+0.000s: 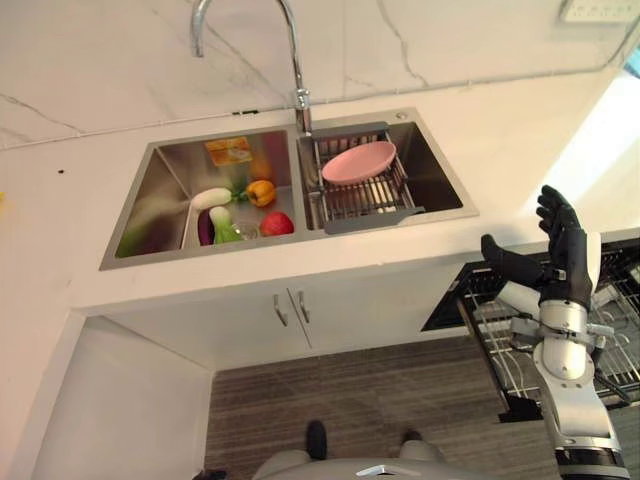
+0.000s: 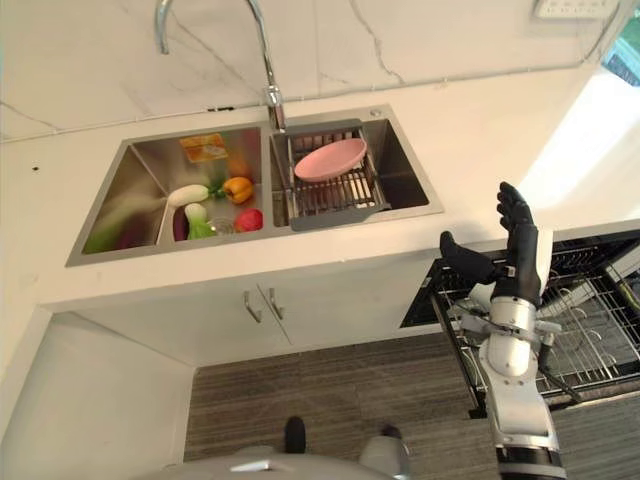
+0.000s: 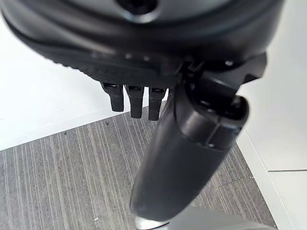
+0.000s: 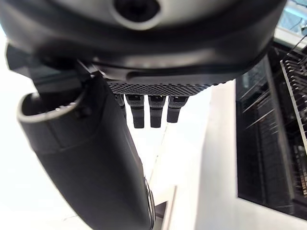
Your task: Place the dishes in the dishwasher.
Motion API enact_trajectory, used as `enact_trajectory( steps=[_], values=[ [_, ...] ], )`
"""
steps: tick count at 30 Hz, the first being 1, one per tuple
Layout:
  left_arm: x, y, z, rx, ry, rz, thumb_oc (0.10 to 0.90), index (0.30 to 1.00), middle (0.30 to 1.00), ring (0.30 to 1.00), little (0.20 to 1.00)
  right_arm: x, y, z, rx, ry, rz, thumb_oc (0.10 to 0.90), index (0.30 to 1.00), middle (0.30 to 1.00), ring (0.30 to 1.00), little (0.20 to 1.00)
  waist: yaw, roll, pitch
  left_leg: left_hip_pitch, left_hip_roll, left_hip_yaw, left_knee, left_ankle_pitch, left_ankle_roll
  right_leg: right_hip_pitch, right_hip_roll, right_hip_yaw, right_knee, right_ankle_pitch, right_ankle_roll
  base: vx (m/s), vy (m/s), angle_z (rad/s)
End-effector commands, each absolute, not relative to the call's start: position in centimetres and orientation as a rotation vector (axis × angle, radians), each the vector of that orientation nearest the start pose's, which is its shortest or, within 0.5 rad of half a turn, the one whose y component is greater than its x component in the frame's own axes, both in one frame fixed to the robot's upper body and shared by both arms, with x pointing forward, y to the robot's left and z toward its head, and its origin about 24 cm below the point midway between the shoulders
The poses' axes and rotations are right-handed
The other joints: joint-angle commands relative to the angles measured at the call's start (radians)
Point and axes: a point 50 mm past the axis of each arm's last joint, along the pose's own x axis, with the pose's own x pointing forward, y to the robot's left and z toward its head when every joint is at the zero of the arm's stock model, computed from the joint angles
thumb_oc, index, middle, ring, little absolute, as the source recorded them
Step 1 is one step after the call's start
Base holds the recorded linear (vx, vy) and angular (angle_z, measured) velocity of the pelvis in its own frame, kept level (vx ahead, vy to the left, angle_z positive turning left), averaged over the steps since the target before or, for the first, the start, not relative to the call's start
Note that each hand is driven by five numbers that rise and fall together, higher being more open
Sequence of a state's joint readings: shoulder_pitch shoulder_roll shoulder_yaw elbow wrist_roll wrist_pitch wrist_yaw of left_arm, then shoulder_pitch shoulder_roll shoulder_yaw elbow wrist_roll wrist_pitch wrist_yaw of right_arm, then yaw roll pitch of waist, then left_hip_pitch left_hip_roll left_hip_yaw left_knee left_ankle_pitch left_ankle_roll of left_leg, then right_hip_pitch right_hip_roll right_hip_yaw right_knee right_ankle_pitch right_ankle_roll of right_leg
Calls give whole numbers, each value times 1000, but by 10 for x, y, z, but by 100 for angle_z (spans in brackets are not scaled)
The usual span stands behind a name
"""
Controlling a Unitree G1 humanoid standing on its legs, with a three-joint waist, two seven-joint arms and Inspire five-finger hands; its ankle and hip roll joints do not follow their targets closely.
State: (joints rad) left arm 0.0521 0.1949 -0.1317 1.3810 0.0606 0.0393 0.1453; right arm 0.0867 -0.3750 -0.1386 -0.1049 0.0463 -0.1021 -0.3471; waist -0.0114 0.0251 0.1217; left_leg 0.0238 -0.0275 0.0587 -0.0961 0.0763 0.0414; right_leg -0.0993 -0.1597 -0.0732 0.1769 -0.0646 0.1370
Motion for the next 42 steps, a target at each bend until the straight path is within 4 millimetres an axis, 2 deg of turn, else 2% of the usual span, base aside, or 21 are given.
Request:
enact_trajectory(
  steps=[1, 4, 7, 10, 11, 15, 17, 24, 28, 31, 33, 35, 37, 42],
  values=[
    [26, 213, -177, 339, 1481, 78, 800, 900, 900, 900, 900, 234, -258, 150, -212, -549, -389, 800, 900, 900, 900, 900, 9, -9, -39, 52, -10, -66, 19, -141, -7, -1, 58, 24, -104, 68, 21, 27, 114, -12],
    [34, 208, -177, 321, 1457, 65, 800, 900, 900, 900, 900, 234, -253, 147, -162, -542, -346, 800, 900, 900, 900, 900, 2, -11, -34, 60, -21, -79, 18, -142, -4, -11, 75, 63, -105, 79, 27, 45, 63, 2],
    [49, 202, -176, 381, 1396, -31, 800, 900, 900, 900, 900, 237, -243, 148, -121, -551, -267, 800, 900, 900, 900, 900, 2, -15, -37, 68, -17, -81, 16, -154, -5, -19, 78, 66, -148, 115, 35, 104, -21, 4],
    [55, 204, -175, 409, 1378, -58, 800, 900, 900, 900, 900, 239, -239, 148, -100, -551, -229, 800, 900, 900, 900, 900, -3, -18, -27, 74, -11, -94, 22, -160, -8, -57, 88, 70, -141, 122, 41, 103, -57, 0],
    [55, 211, -174, 408, 1389, -34, 800, 900, 900, 900, 900, 239, -236, 147, -95, -545, -197, 800, 900, 900, 900, 900, -2, -32, -26, 82, -10, -106, 25, -171, -14, -39, 80, 59, -158, 121, 38, 143, -126, 6],
    [42, 222, -174, 384, 1444, 37, 800, 900, 900, 900, 900, 239, -234, 146, -145, -525, -158, 800, 900, 900, 900, 900, 12, -49, -47, 103, 0, -107, 24, -188, -28, 5, 71, 26, -196, 123, 34, 142, -119, 22],
    [31, 227, -174, 355, 1475, 84, 800, 900, 900, 900, 900, 243, -234, 145, -220, -497, -114, 800, 900, 900, 900, 900, 34, -61, -81, 125, 26, -104, 24, -201, -49, 53, 72, -13, -240, 127, 31, 213, -157, 27],
    [38, 224, -174, 386, 1443, 24, 800, 900, 900, 900, 900, 259, -245, 146, -430, -452, -122, 800, 900, 900, 900, 900, 56, -75, -100, 131, 68, -122, 30, -200, -78, 96, 85, -52, -252, 96, 13, 78, -83, 20],
    [37, 226, -173, 435, 1435, -29, 800, 900, 900, 900, 900, 272, -262, 155, -642, -434, -165, 800, 900, 900, 900, 900, 68, -77, -111, 142, 79, -140, 15, -195, -85, 125, 88, -72, -247, 72, 1, 84, -35, 27],
    [26, 236, -172, 434, 1474, 17, 800, 900, 900, 900, 900, 285, -272, 164, -829, -413, -179, 800, 900, 900, 900, 900, 87, -79, -117, 144, 80, -161, 12, -194, -89, 142, 86, -87, -244, 57, -4, 60, -27, 8],
    [24, 237, -172, 427, 1484, 28, 800, 900, 900, 900, 900, 289, -271, 166, -860, -418, -177, 800, 900, 900, 900, 900, 89, -78, -116, 145, 80, -166, 13, -194, -90, 146, 86, -90, -244, 56, -5, 22, -15, 16],
    [12, 243, -171, 402, 1525, 69, 800, 900, 900, 900, 900, 300, -272, 171, -982, -404, -158, 800, 900, 900, 900, 900, 102, -78, -118, 148, 80, -177, 13, -195, -92, 159, 84, -100, -249, 52, -6, 42, -40, 12],
    [8, 245, -170, 411, 1539, 67, 800, 900, 900, 900, 900, 308, -268, 174, -1032, -409, -135, 800, 900, 900, 900, 900, 109, -77, -119, 147, 80, -179, 13, -194, -93, 163, 84, -104, -250, 50, -7, 30, -27, 3],
    [13, 244, -171, 453, 1523, 19, 800, 900, 900, 900, 900, 326, -254, 176, -1082, -404, -78, 800, 900, 900, 900, 900, 117, -73, -118, 145, 80, -180, 13, -191, -94, 165, 81, -107, -252, 50, -5, 14, -7, 2]
  ],
)
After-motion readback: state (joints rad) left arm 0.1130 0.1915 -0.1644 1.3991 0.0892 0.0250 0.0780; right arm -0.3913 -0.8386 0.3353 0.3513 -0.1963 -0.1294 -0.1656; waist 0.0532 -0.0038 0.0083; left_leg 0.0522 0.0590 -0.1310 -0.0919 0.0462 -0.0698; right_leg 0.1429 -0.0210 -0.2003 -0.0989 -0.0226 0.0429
